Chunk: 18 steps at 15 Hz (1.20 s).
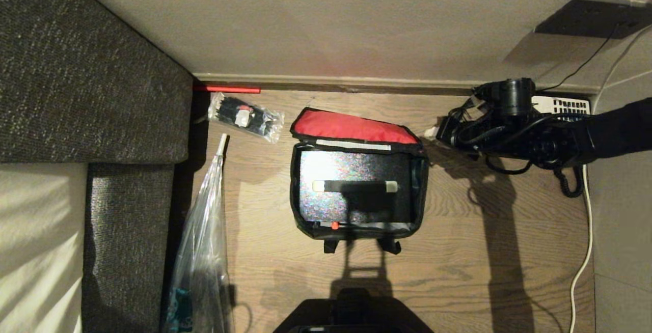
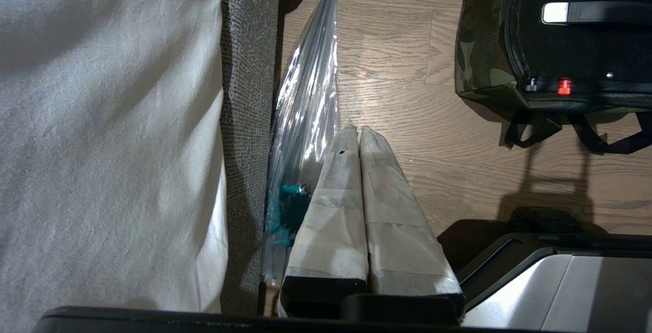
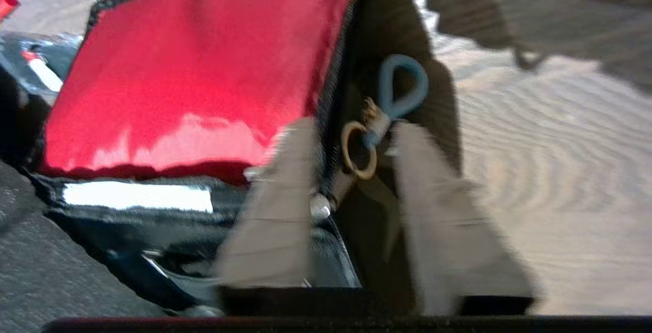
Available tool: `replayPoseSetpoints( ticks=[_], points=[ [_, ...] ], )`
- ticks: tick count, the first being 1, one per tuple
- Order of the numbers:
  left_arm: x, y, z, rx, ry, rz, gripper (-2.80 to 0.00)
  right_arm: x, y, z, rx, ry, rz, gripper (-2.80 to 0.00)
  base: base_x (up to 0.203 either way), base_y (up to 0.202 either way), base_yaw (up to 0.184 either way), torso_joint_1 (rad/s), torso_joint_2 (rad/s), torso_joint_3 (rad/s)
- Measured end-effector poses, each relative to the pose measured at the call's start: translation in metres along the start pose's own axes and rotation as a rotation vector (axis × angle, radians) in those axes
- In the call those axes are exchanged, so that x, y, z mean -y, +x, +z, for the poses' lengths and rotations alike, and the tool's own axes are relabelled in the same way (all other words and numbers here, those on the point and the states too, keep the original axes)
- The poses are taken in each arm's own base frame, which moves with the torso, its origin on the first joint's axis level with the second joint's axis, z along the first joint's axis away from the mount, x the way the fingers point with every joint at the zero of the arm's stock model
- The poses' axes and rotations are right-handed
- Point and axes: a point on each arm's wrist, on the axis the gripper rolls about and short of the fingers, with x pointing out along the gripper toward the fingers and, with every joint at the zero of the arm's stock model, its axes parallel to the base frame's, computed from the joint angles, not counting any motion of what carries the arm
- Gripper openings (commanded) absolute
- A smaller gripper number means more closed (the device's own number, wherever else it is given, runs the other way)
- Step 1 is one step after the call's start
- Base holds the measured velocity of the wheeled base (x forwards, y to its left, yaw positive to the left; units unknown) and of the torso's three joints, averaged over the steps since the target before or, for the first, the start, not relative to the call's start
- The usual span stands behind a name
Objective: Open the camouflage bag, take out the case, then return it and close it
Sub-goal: Close the top of the storage box
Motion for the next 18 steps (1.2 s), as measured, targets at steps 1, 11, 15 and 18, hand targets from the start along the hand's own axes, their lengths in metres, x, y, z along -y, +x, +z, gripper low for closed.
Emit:
replayPoseSetpoints(
  ticks=[1, 11, 15, 18],
  points=[
    [0.0, 0.0, 0.0, 0.0, 0.0, 0.0, -2.8, -0.001, 0.002, 0.002, 0.018, 0.007, 0.012, 0.0, 0.0, 0.0, 0.0, 0.0, 0.0, 0.0],
    [0.0, 0.0, 0.0, 0.0, 0.0, 0.0, -2.8, 0.003, 0.02, -0.001, -0.118, 0.378, 0.171, 0.0, 0.0, 0.0, 0.0, 0.0, 0.0, 0.0],
    [0.0, 0.0, 0.0, 0.0, 0.0, 0.0, -2.8, 0.005, 0.036, 0.0, -0.112, 0.376, 0.179, 0.0, 0.0, 0.0, 0.0, 0.0, 0.0, 0.0],
    [0.0, 0.0, 0.0, 0.0, 0.0, 0.0, -2.8, 0.008, 0.054, 0.002, -0.093, 0.367, 0.191, 0.0, 0.0, 0.0, 0.0, 0.0, 0.0, 0.0]
  ],
)
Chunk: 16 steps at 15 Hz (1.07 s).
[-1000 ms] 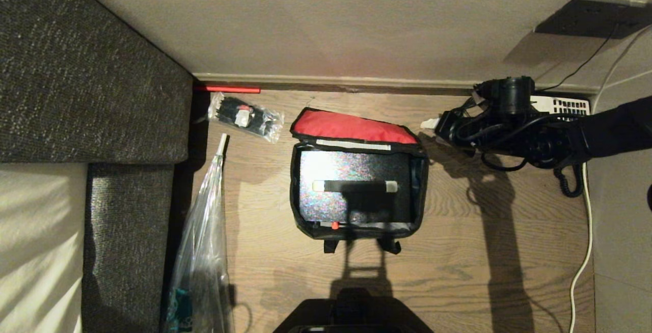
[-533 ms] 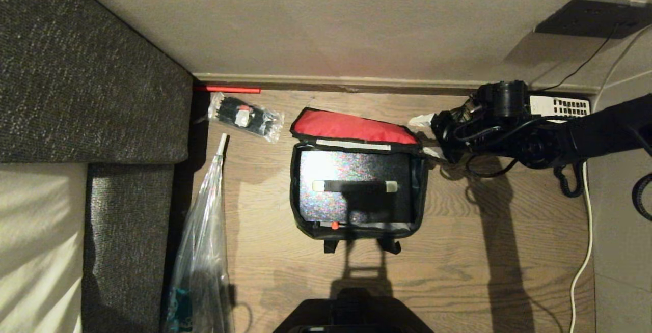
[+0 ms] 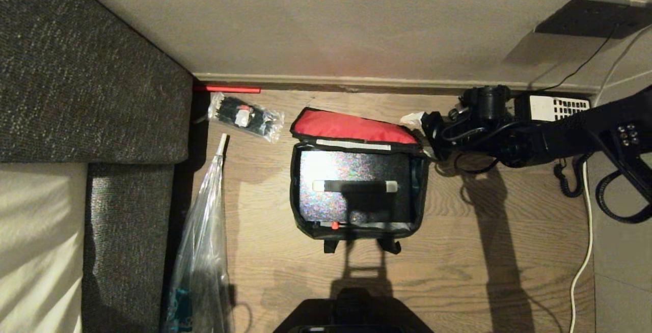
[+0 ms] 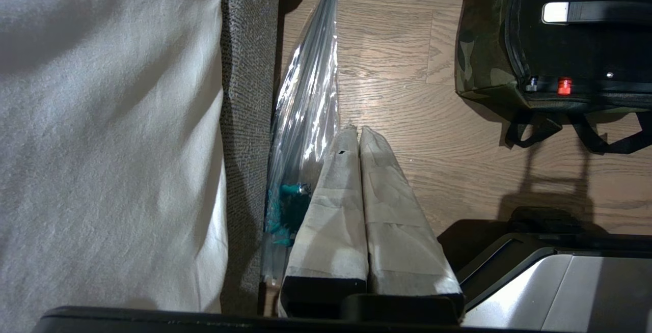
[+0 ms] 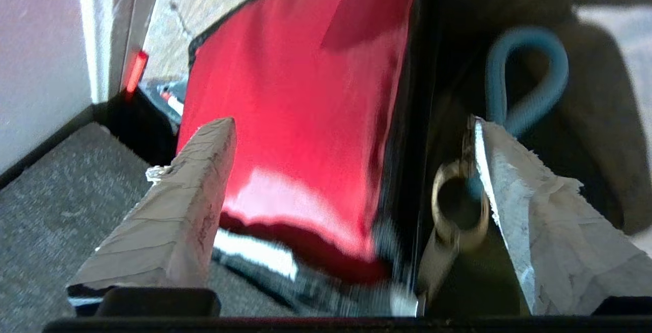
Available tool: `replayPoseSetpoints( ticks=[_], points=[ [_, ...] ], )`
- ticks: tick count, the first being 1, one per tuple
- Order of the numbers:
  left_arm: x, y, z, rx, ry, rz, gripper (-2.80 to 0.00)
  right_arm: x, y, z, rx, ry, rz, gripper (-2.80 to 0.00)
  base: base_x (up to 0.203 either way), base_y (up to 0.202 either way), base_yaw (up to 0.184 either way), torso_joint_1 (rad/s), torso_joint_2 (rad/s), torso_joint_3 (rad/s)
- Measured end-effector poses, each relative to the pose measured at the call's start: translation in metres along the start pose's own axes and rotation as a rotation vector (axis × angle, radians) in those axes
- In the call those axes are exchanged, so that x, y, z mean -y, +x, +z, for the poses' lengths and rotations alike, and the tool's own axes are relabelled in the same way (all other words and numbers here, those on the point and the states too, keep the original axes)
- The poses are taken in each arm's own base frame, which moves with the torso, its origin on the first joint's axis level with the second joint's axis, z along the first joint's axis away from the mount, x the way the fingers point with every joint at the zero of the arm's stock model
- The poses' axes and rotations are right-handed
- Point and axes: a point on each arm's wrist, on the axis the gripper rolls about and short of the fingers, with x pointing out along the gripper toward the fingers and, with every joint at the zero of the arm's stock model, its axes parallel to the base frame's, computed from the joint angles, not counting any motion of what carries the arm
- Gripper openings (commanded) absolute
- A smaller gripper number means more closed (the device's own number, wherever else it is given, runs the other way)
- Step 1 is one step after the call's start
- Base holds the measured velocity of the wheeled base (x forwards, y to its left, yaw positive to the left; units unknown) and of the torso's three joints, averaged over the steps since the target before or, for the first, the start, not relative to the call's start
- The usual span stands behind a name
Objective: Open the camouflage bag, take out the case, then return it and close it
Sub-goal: Close the top of the storage box
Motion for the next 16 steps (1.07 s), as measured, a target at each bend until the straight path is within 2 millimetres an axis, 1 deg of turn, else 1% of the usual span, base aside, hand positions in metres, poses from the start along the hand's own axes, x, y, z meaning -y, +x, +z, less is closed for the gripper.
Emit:
replayPoseSetpoints(
  ticks=[4, 12, 13, 16],
  points=[
    [0.0, 0.0, 0.0, 0.0, -0.001, 0.0, -2.8, 0.008, 0.016, 0.004, 0.008, 0.003, 0.008, 0.0, 0.0, 0.0, 0.0, 0.0, 0.0, 0.0],
    [0.0, 0.0, 0.0, 0.0, -0.001, 0.0, -2.8, 0.007, 0.034, 0.012, 0.035, -0.004, 0.05, 0.0, 0.0, 0.0, 0.0, 0.0, 0.0, 0.0],
    [0.0, 0.0, 0.0, 0.0, -0.001, 0.0, -2.8, 0.008, 0.035, 0.011, 0.034, -0.003, 0.05, -2.8, 0.0, 0.0, 0.0, 0.0, 0.0, 0.0],
    [0.0, 0.0, 0.0, 0.0, 0.0, 0.0, -2.8, 0.009, 0.036, 0.012, 0.034, -0.017, 0.053, -2.8, 0.0, 0.0, 0.0, 0.0, 0.0, 0.0]
  ],
)
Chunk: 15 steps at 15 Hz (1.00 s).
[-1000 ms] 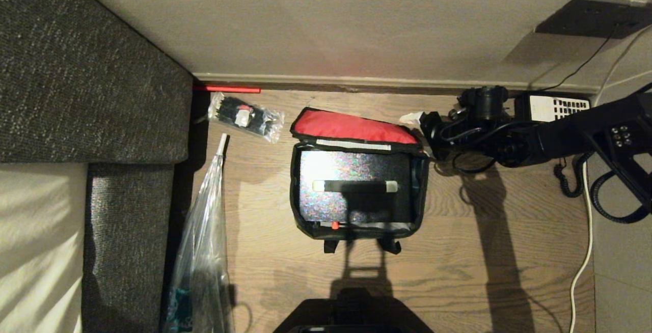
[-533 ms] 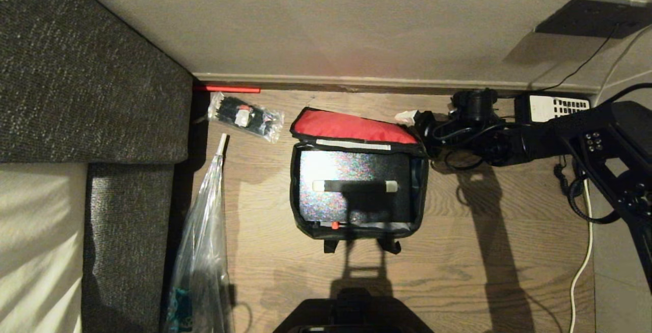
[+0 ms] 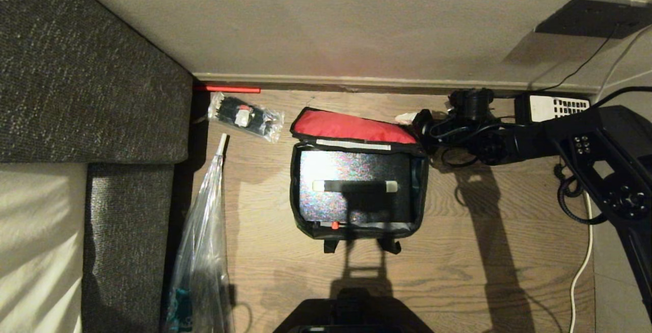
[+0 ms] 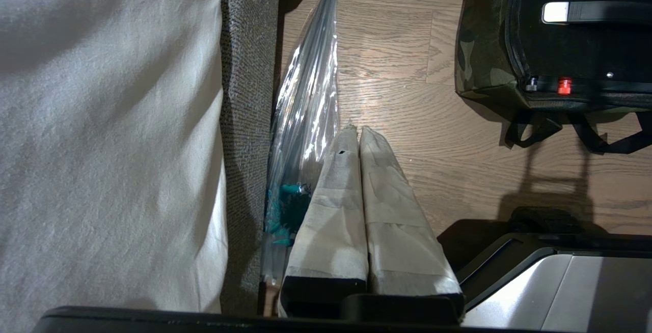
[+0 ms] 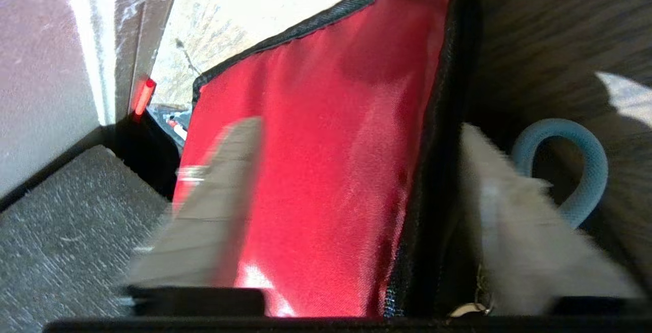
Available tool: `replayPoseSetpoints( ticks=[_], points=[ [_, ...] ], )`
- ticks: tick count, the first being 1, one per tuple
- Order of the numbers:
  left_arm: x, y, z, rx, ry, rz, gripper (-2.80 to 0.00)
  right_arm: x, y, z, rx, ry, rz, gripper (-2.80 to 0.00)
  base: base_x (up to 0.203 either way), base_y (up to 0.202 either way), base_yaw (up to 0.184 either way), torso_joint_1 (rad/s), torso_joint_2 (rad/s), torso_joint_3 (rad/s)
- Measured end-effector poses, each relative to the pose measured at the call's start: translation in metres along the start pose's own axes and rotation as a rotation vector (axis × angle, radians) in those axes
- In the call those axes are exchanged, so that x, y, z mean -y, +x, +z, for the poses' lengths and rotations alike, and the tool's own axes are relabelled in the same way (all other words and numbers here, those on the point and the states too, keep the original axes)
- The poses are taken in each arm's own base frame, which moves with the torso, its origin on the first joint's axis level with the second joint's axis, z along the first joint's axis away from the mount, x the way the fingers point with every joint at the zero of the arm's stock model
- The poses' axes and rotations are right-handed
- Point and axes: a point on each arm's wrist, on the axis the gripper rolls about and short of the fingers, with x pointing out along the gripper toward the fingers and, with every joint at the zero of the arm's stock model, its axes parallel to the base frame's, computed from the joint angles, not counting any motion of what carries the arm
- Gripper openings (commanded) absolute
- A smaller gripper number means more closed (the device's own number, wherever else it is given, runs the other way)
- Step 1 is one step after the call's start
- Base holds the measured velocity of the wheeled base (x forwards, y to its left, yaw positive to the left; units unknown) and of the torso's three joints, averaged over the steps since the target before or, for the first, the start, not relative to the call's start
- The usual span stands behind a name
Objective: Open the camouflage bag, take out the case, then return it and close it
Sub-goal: Close the top of the storage box
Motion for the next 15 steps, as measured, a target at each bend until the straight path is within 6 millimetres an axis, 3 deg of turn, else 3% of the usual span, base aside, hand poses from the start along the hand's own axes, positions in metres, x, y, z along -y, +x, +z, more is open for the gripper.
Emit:
replayPoseSetpoints(
  ticks=[7, 11, 15],
  points=[
    [0.0, 0.0, 0.0, 0.0, 0.0, 0.0, -2.8, -0.012, -0.011, 0.003, 0.022, -0.038, 0.018, -2.8, 0.0, 0.0, 0.0, 0.0, 0.0, 0.0],
    [0.0, 0.0, 0.0, 0.0, 0.0, 0.0, -2.8, -0.014, -0.03, -0.005, -0.003, -0.062, -0.011, -2.8, 0.0, 0.0, 0.0, 0.0, 0.0, 0.0],
    [0.0, 0.0, 0.0, 0.0, 0.0, 0.0, -2.8, -0.02, -0.051, -0.013, 0.008, -0.214, 0.02, -2.8, 0.0, 0.0, 0.0, 0.0, 0.0, 0.0]
  ],
)
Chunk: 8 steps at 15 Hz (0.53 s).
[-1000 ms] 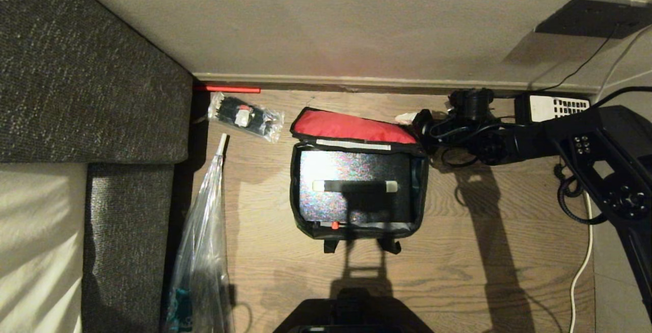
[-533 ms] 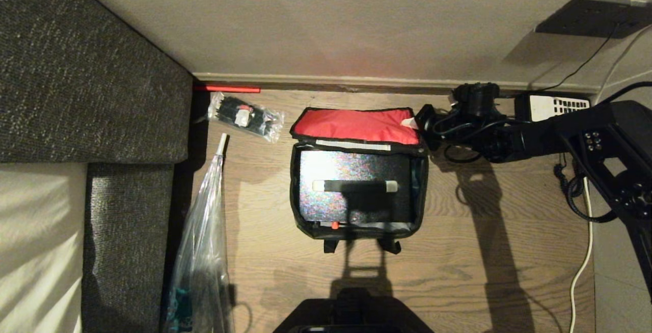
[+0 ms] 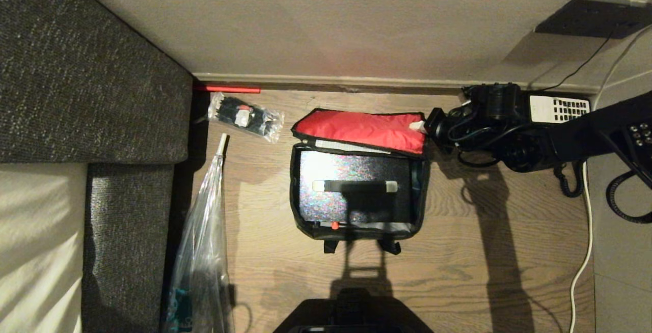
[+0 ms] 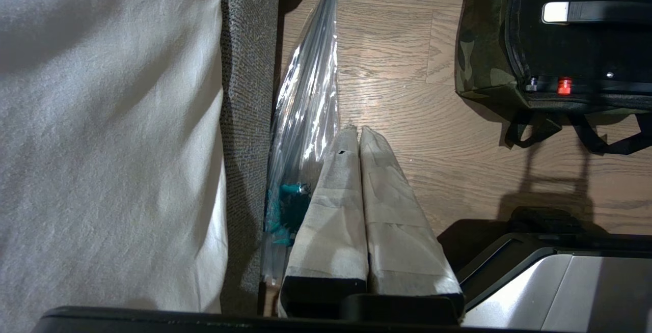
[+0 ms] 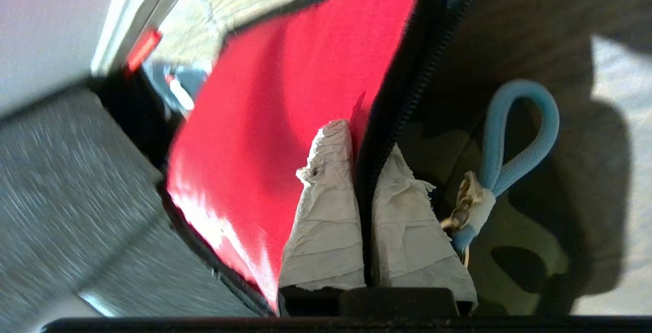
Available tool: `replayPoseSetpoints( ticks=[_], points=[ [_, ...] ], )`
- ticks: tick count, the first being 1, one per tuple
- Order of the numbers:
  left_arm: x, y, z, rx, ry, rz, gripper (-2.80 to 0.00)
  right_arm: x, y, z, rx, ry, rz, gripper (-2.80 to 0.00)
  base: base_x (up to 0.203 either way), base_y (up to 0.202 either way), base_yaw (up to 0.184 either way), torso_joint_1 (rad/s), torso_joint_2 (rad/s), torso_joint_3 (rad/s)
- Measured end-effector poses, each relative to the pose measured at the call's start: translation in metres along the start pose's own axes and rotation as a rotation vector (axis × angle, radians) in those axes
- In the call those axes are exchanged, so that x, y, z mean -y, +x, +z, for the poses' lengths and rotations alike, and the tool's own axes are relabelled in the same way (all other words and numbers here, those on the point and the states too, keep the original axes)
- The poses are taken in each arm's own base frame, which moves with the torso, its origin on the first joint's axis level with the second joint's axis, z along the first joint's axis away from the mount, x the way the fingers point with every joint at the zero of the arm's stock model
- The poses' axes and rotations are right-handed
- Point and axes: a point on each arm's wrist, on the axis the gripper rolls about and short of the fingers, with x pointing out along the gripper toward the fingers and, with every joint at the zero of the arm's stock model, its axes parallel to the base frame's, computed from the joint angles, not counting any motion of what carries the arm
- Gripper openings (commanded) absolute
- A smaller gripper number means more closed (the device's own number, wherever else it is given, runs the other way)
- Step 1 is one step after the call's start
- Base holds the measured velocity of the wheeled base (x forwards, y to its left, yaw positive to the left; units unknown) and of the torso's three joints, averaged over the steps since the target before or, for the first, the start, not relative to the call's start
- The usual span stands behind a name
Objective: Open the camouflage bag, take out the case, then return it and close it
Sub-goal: Close the top of the storage box
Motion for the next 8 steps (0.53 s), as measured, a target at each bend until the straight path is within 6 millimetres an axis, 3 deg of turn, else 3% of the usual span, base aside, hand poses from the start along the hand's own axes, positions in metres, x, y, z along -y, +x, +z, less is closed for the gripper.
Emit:
replayPoseSetpoints(
  ticks=[8],
  points=[
    [0.0, 0.0, 0.0, 0.0, 0.0, 0.0, -2.8, -0.016, -0.011, 0.005, 0.055, -0.135, 0.092, -2.8, 0.0, 0.0, 0.0, 0.0, 0.0, 0.0]
  ],
)
